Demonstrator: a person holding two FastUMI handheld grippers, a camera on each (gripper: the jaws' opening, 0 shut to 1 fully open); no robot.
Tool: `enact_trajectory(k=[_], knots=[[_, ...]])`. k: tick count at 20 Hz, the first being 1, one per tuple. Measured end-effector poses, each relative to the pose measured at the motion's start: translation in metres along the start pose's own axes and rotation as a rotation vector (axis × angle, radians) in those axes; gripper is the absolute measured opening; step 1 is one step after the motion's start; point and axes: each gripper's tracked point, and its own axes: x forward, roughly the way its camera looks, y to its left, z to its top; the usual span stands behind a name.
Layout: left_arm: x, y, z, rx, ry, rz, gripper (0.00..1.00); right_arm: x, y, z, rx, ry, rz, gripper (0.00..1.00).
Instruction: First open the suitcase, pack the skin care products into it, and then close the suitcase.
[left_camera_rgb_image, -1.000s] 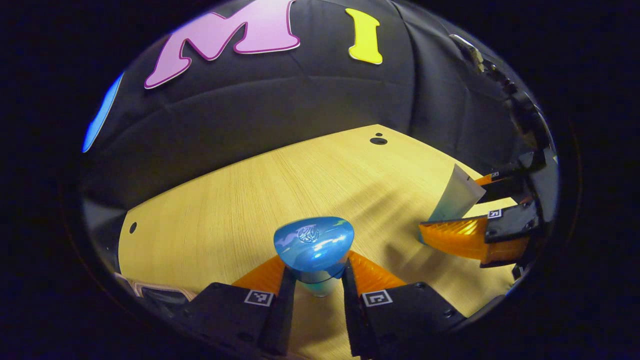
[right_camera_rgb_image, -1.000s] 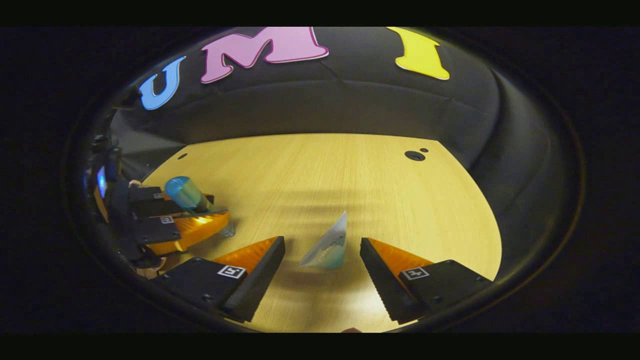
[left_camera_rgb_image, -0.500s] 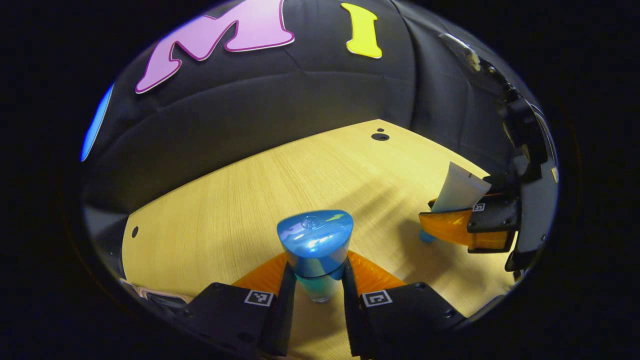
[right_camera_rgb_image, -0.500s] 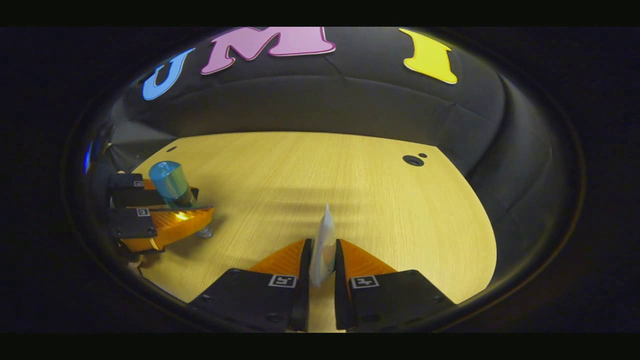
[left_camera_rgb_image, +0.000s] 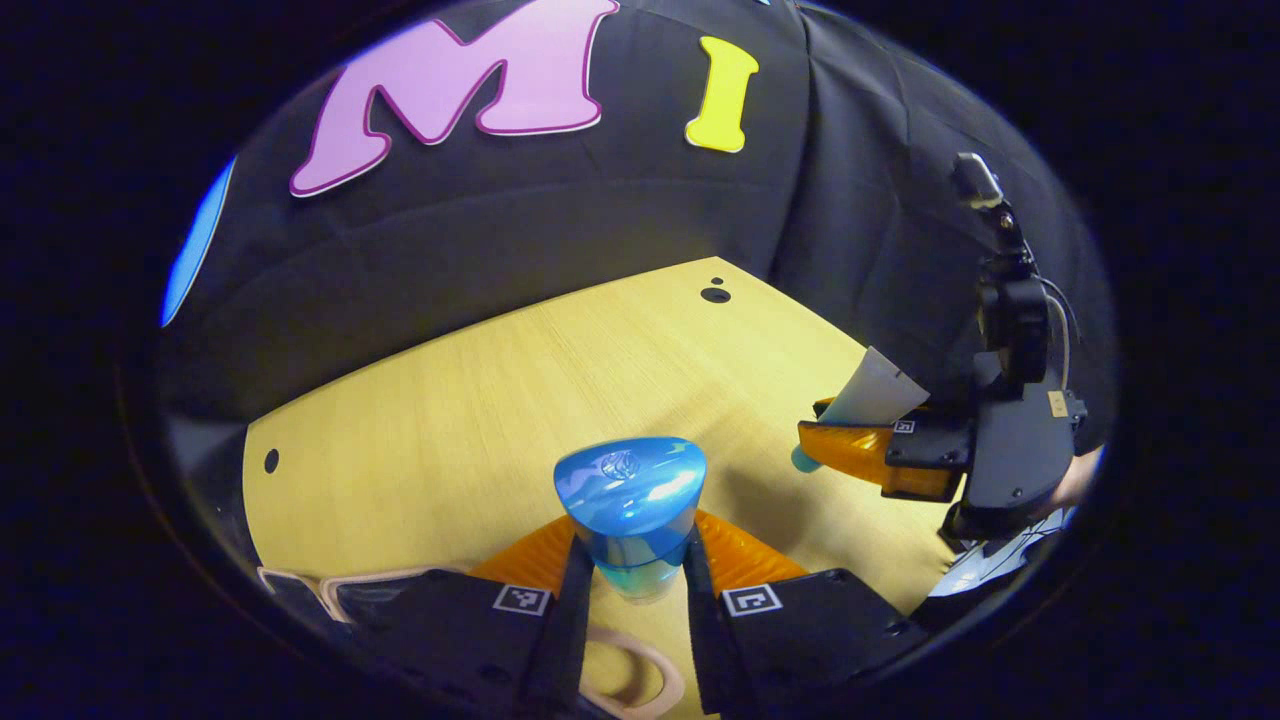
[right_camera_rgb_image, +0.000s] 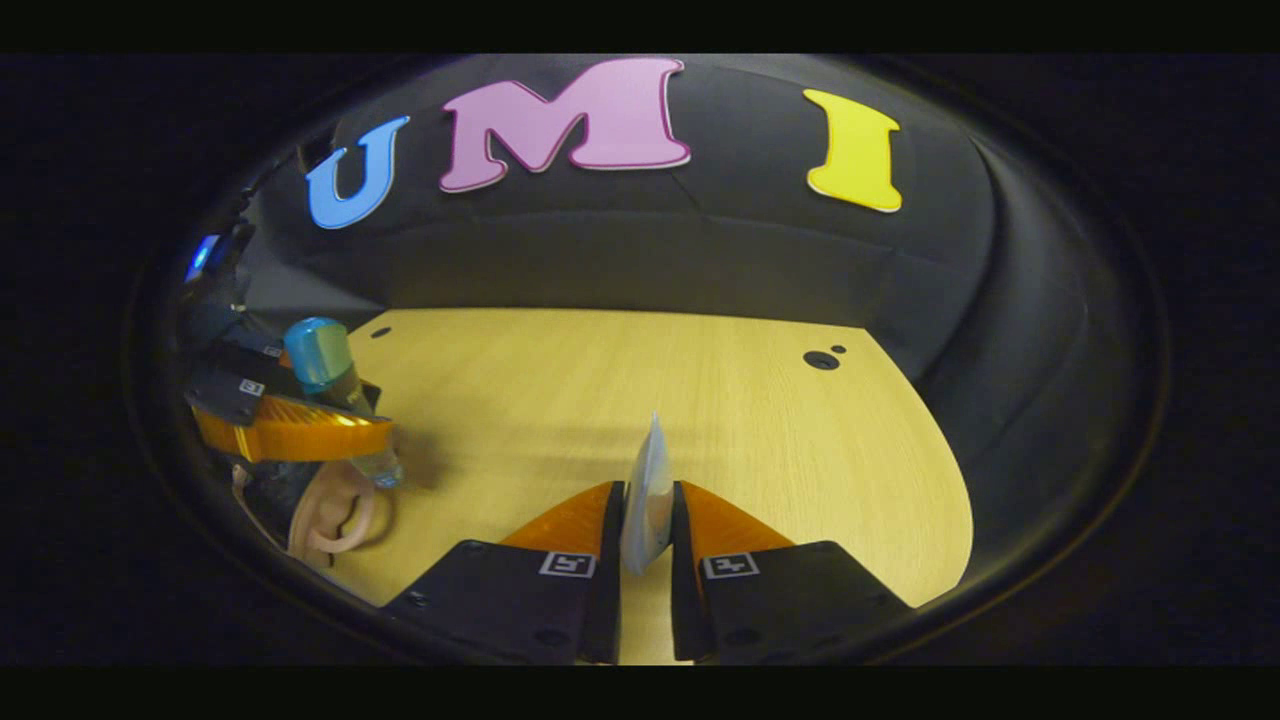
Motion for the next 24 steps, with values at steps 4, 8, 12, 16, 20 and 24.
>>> enact_trajectory(k=[4,8,12,16,20,24], knots=[[-0.061,0.06,-0.077,-0.037,0.205,0.061,0.48,-0.026,0.053,0.021,0.008,-0.061,0.052,0.29],[-0.088,0.112,-0.179,-0.087,0.474,0.136,0.48,-0.045,0.104,0.027,-0.01,-0.093,0.103,0.24],[-0.076,0.119,-0.245,-0.209,0.639,0.116,0.48,-0.059,0.122,0.024,-0.019,-0.1,0.096,0.24],[-0.065,0.123,-0.286,-0.324,0.733,0.161,0.46,-0.074,0.125,0.024,-0.049,-0.117,0.049,0.24],[-0.048,0.125,-0.306,-0.322,0.727,0.16,0.49,-0.085,0.135,0.021,-0.071,-0.118,0.041,0.23],[-0.051,0.121,-0.298,-0.313,0.654,0.147,0.55,-0.089,0.149,0.015,-0.095,-0.096,0.052,0.27]])
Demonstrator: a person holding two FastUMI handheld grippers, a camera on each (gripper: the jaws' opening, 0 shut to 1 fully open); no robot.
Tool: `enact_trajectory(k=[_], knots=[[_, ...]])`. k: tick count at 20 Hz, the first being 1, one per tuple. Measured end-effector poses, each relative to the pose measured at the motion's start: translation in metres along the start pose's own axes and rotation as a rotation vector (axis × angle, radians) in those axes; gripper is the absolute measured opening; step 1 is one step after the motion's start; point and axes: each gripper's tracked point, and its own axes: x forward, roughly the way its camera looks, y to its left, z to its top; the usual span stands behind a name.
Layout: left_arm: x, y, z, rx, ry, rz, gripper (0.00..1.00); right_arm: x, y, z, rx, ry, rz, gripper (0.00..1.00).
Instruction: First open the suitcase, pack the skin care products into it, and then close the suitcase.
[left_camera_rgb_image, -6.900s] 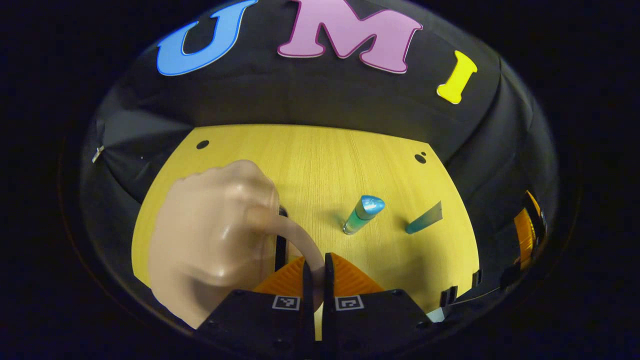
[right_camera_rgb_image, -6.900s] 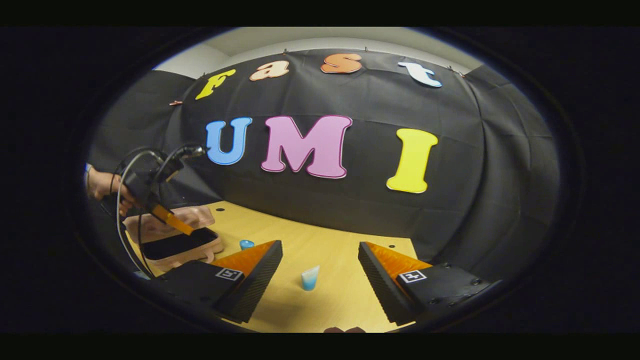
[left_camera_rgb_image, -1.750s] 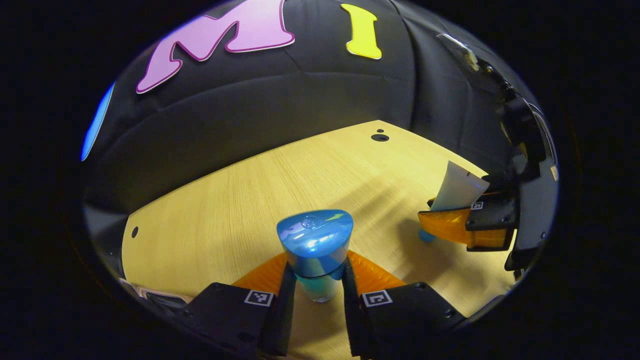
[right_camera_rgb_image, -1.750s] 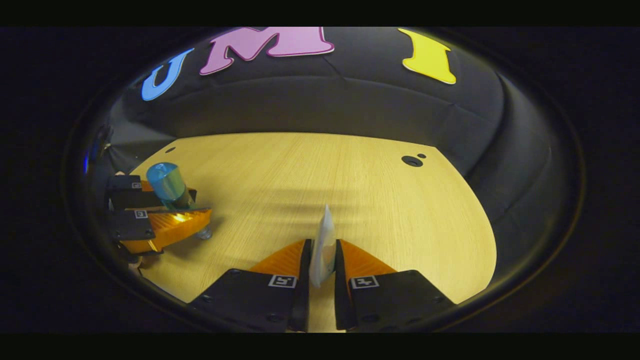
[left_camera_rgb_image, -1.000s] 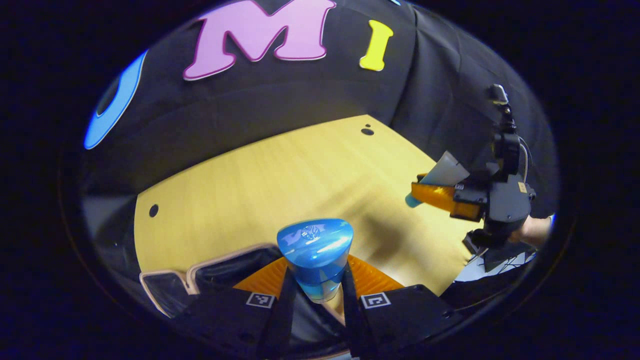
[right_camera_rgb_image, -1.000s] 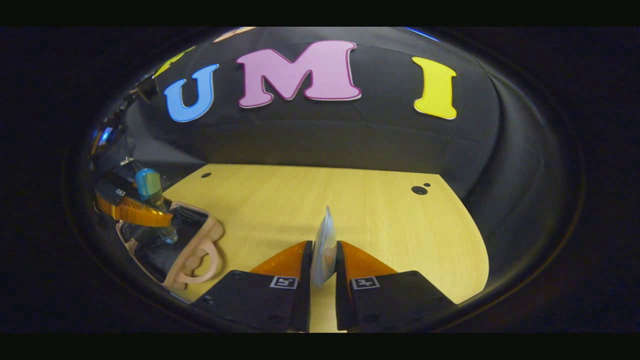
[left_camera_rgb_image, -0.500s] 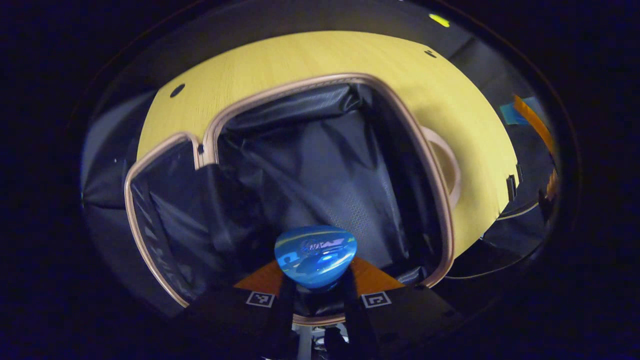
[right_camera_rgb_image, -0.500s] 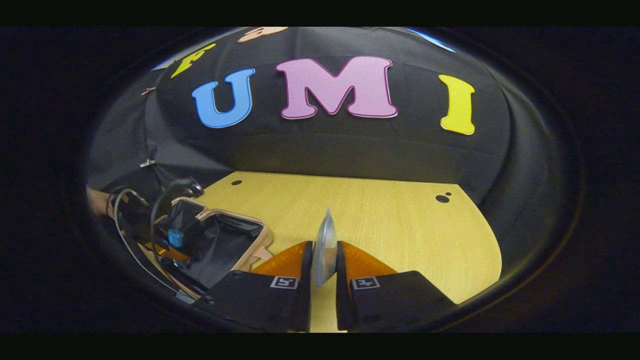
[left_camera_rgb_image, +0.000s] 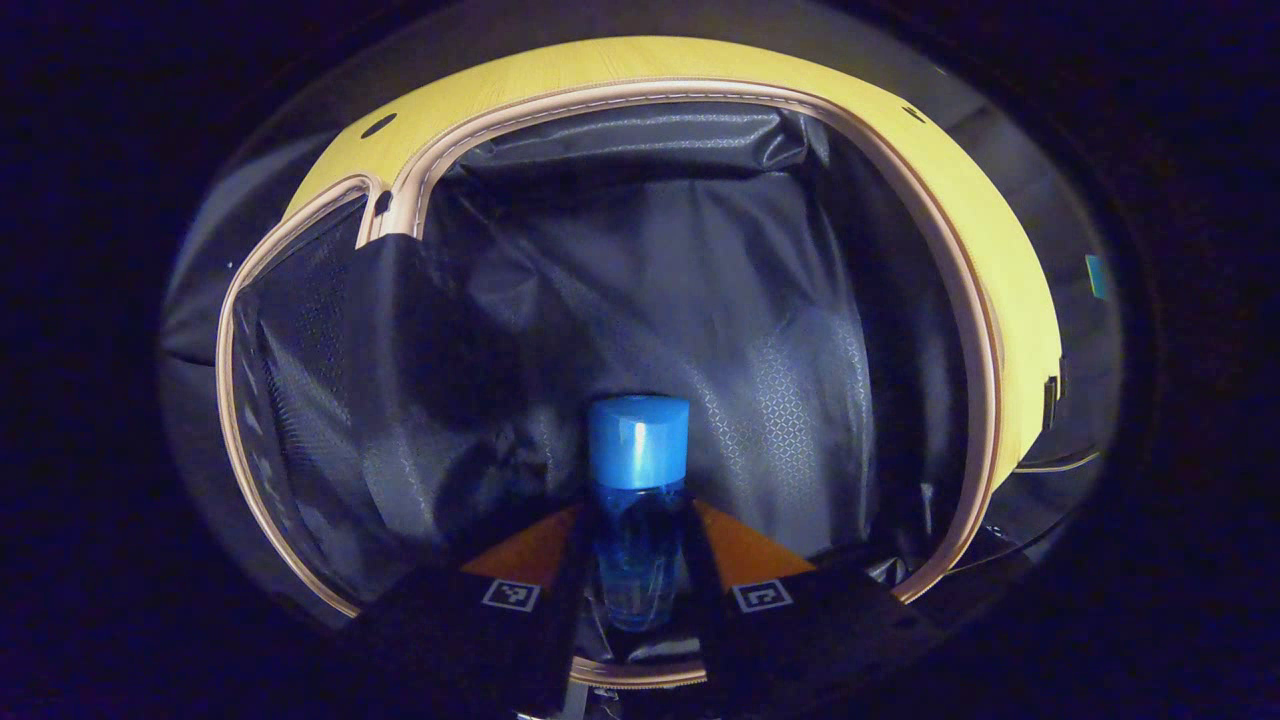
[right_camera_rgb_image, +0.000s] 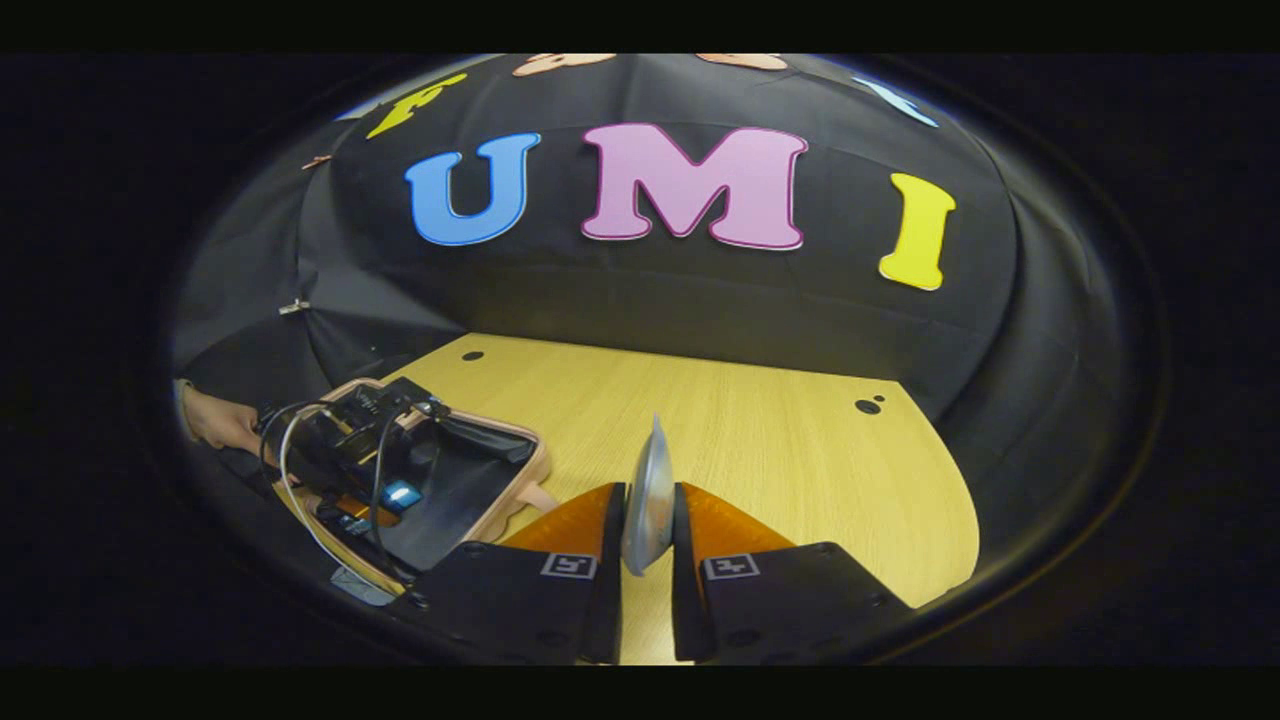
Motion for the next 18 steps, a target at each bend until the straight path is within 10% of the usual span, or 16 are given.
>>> enact_trajectory(k=[5,10,13,18], knots=[[-0.061,-0.009,0.033,0.034,-0.337,-0.029,0.89,0.009,0.043,-0.005,-0.044,0.058,0.087,0.23],[-0.142,0.034,0.042,-0.102,-0.647,-0.088,0.89,0.033,0.151,-0.036,0.205,0.279,0.349,0.2],[-0.157,0.09,0.011,-0.214,-0.67,-0.034,0.94,0.043,0.189,-0.082,0.18,0.433,0.419,0.32],[-0.175,0.168,-0.04,-0.387,-0.732,0.049,0.94,0.048,0.234,-0.138,0.252,0.69,0.422,0.17]])
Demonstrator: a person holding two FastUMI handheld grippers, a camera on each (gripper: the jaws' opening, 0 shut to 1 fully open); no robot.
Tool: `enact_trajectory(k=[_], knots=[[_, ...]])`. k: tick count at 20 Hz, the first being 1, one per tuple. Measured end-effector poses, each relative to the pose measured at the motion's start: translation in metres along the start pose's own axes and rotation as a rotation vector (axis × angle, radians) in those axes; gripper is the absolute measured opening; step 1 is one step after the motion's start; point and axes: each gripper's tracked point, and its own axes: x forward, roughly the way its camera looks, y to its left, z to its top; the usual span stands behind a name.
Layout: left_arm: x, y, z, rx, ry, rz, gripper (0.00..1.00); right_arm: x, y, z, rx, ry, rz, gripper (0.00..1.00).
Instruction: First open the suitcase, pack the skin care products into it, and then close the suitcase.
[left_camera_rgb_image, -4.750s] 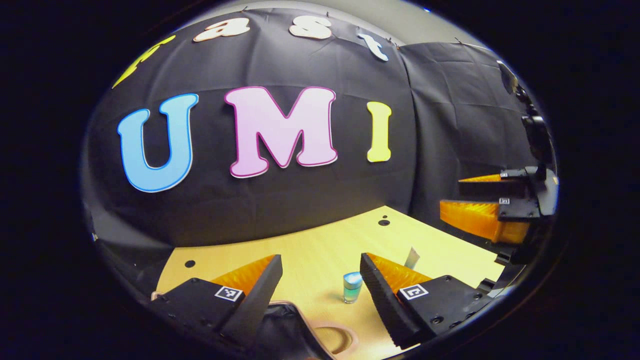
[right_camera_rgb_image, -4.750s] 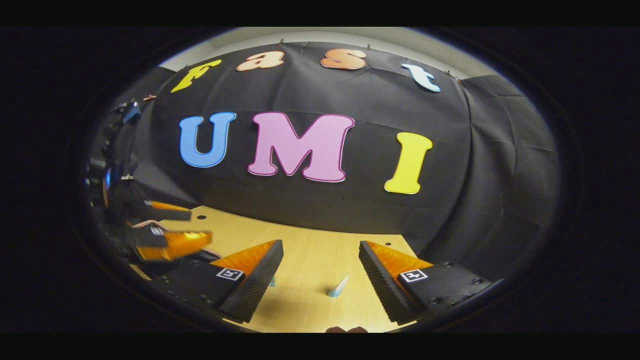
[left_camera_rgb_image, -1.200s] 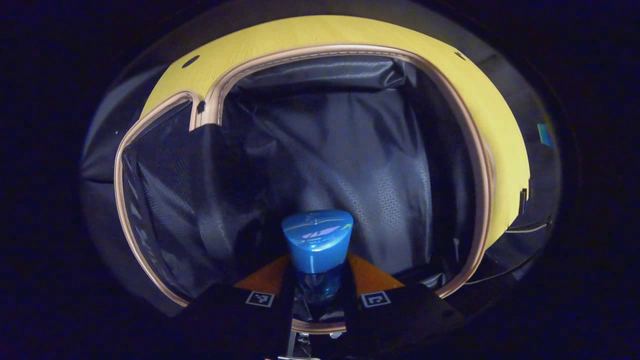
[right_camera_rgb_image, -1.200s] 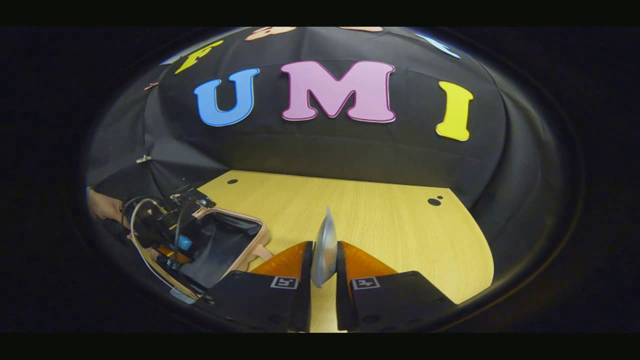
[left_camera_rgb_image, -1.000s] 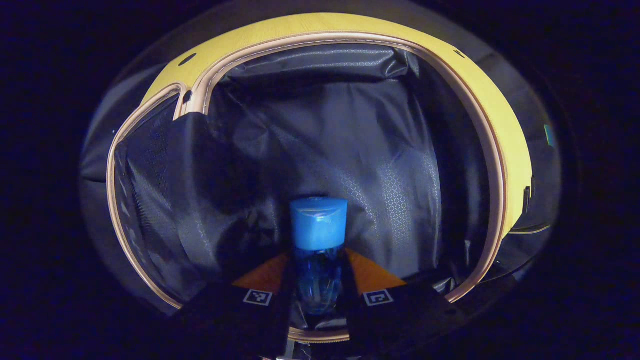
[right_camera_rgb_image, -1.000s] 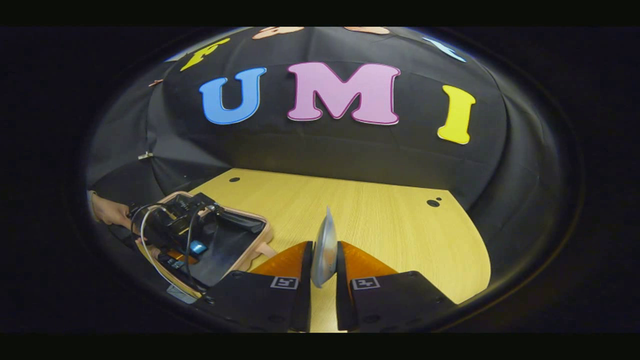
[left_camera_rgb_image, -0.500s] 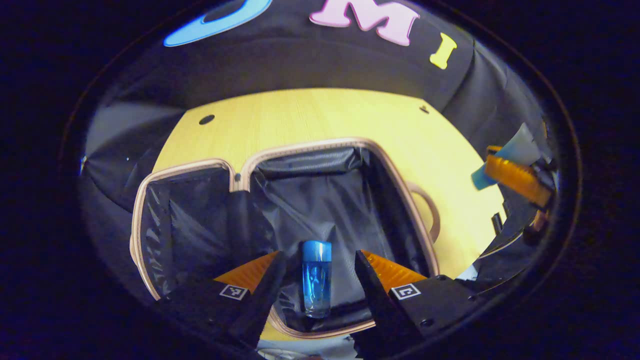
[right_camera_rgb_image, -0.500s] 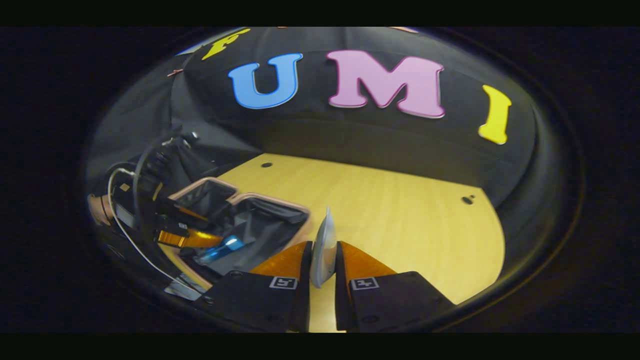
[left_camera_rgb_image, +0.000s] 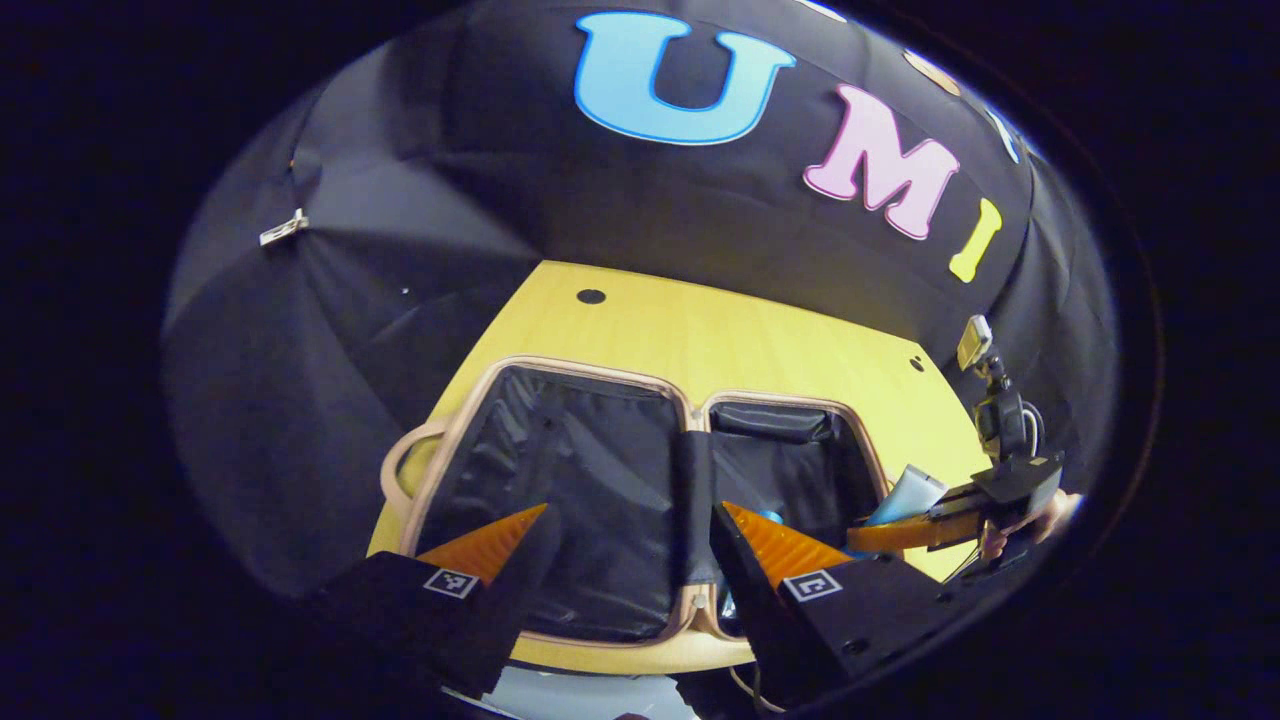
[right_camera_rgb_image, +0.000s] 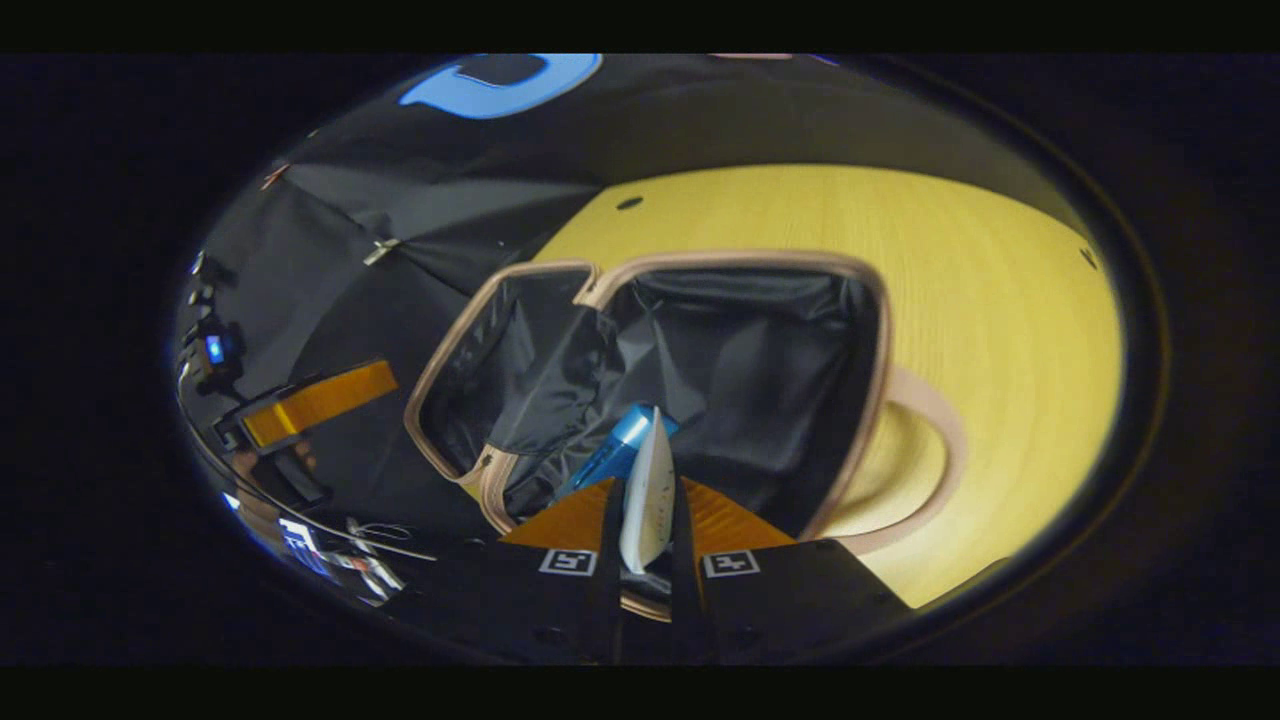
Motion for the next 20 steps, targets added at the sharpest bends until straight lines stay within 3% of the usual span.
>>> enact_trajectory(k=[3,4,5,6,7,8,10,11,13,14,18,19,20], knots=[[-0.002,0.046,-0.014,-0.045,0.03,0.077,0.95,0.024,-0.018,-0.024,0.029,0.109,-0.113,0.16],[-0.002,0.058,-0.021,-0.063,0.043,0.098,0.95,0.026,-0.013,-0.018,0.074,0.103,-0.093,0.31],[-0.002,0.067,-0.028,-0.087,0.065,0.111,0.95,0.033,-0.008,-0.022,0.111,0.109,-0.085,0.19],[-0.002,0.078,-0.035,-0.116,0.079,0.119,0.95,0.035,-0.008,-0.023,0.137,0.124,-0.088,0.17],[-0.002,0.084,-0.035,-0.145,0.085,0.129,0.95,0.037,-0.011,-0.019,0.169,0.112,-0.103,0.25],[0.001,0.088,-0.04,-0.173,0.092,0.131,0.95,0.039,-0.012,-0.019,0.199,0.117,-0.108,0.19],[0.007,0.095,-0.042,-0.219,0.093,0.129,0.95,0.039,-0.021,-0.026,0.226,0.138,-0.142,0.27],[0.008,0.099,-0.041,-0.228,0.095,0.131,0.95,0.037,-0.018,-0.03,0.221,0.154,-0.129,0.33],[0.016,0.107,-0.039,-0.226,0.095,0.146,0.95,0.035,-0.003,-0.029,0.224,0.15,-0.096,0.3],[0.021,0.113,-0.038,-0.222,0.098,0.155,0.95,0.031,0.002,-0.025,0.225,0.147,-0.087,0.38],[0.023,0.129,-0.023,-0.214,0.096,0.179,0.95,0.007,0.015,-0.009,0.161,0.053,-0.065,0.92],[0.024,0.136,-0.018,-0.209,0.096,0.192,0.95,0.003,0.014,-0.004,0.132,0.022,-0.072,0.85],[0.026,0.144,-0.014,-0.207,0.093,0.206,0.95,-0.001,0.012,0.0,0.105,0.0,-0.083,0.96]])
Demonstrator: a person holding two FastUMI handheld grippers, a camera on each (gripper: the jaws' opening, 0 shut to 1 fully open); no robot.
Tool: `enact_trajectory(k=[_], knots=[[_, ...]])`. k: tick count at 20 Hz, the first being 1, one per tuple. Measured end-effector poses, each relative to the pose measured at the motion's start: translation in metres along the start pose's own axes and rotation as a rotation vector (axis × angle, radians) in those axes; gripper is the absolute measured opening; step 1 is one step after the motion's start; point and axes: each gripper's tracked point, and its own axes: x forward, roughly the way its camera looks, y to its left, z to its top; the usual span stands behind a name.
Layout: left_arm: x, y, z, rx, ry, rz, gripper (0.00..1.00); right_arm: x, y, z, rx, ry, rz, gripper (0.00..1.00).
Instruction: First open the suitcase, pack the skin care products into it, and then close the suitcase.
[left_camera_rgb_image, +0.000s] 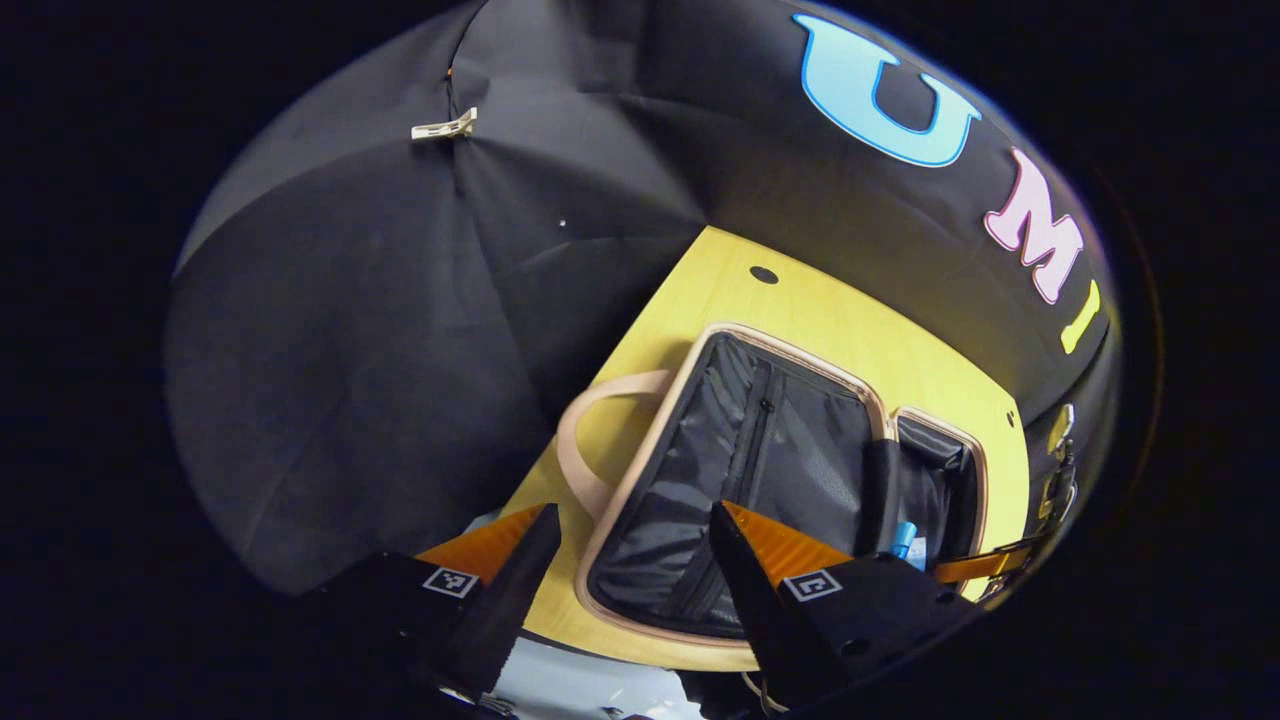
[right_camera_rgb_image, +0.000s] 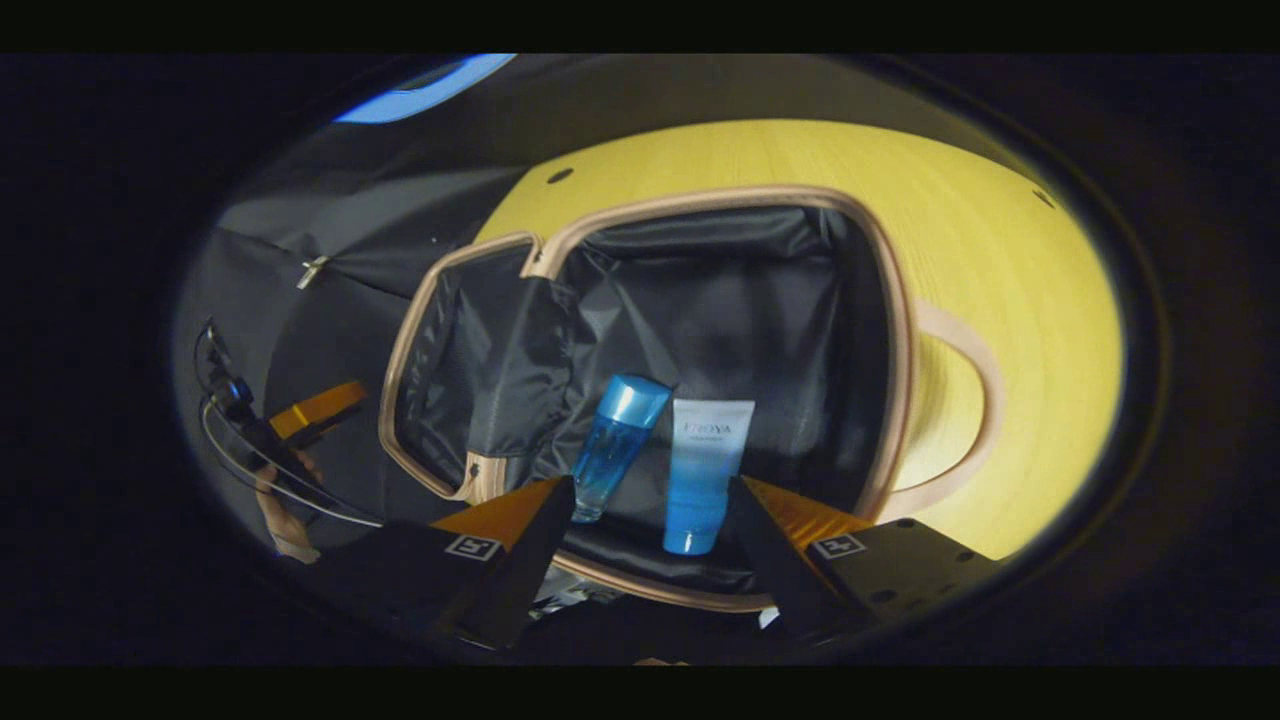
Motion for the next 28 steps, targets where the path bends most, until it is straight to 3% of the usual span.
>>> enact_trajectory(k=[2,3,4,9,17,22,24,26,28], knots=[[0.008,0.009,0.009,-0.007,0.007,0.018,0.95,-0.009,0.001,0.01,-0.046,-0.053,-0.004,0.96],[0.015,0.012,0.013,-0.012,0.011,0.024,0.95,-0.015,0.004,0.014,-0.066,-0.075,0.002,0.84],[0.021,0.016,0.016,-0.016,0.019,0.031,0.95,-0.019,0.008,0.018,-0.086,-0.1,0.009,0.96],[0.053,0.04,0.029,-0.009,0.076,0.092,0.95,-0.038,0.025,0.035,-0.191,-0.19,0.028,0.97],[0.104,0.06,0.008,-0.021,0.238,0.123,0.94,-0.04,0.014,0.041,-0.202,-0.204,-0.006,0.98],[0.126,0.071,-0.003,0.009,0.309,0.19,0.92,-0.046,0.01,0.038,-0.191,-0.214,-0.012,0.98],[0.131,0.069,-0.005,-0.005,0.328,0.168,0.9,-0.048,0.004,0.04,-0.19,-0.225,-0.022,0.98],[0.134,0.055,-0.008,-0.054,0.342,0.115,0.73,-0.049,-0.003,0.042,-0.167,-0.236,-0.032,0.98],[0.131,0.055,-0.005,-0.001,0.334,0.128,0.48,-0.048,-0.01,0.042,-0.137,-0.236,-0.033,0.98]])
